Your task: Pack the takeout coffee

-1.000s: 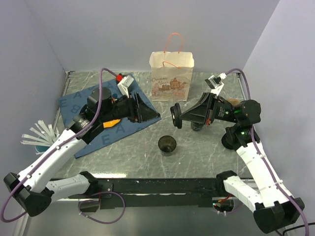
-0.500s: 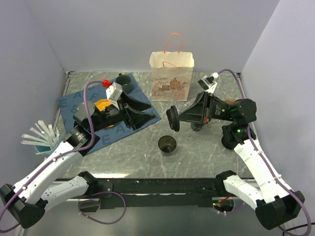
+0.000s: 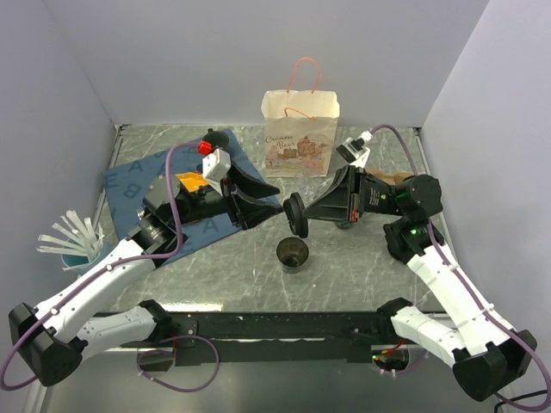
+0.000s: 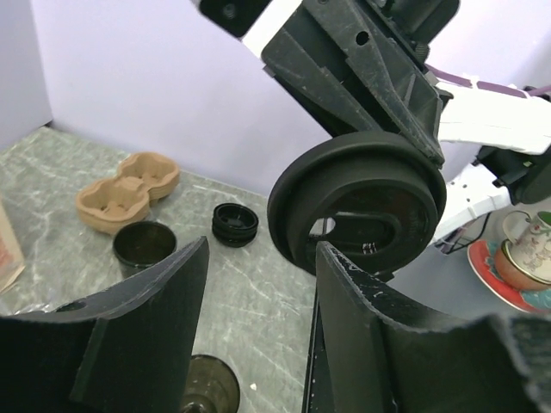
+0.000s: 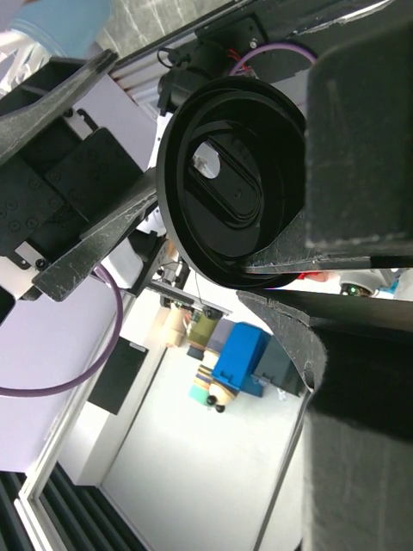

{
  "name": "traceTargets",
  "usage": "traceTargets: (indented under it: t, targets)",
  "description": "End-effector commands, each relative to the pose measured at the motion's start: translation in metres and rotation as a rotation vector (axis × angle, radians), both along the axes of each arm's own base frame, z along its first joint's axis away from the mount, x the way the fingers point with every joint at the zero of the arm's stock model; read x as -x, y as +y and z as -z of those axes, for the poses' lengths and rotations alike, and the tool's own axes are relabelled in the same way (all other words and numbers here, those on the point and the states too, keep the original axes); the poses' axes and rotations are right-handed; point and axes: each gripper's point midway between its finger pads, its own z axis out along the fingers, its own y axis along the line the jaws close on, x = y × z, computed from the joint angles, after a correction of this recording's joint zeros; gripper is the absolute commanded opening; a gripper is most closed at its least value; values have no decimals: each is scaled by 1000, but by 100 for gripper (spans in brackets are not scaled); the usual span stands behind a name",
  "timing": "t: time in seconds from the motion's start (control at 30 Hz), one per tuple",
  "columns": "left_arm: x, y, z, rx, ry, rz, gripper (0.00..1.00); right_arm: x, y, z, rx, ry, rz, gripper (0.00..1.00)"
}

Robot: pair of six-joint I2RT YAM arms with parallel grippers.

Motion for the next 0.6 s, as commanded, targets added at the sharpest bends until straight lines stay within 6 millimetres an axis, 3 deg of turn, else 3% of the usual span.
traceTargets:
  t: [0.0,0.27,0.5,0.57]
  targets:
    - [14,-6,-30,61,-109,76,57,7,1,-7,-28,-39,7,17]
    - [23,-13,-31,69,-105,118,49,11,3,-5,-34,-40,-3,16]
    - [26,-15,-27,59,-88,140,10,12,3,-2,-34,-31,-10,17]
    - [25,-15,-24,48,-69,130,3,12,3,-1,-31,-31,-12,17]
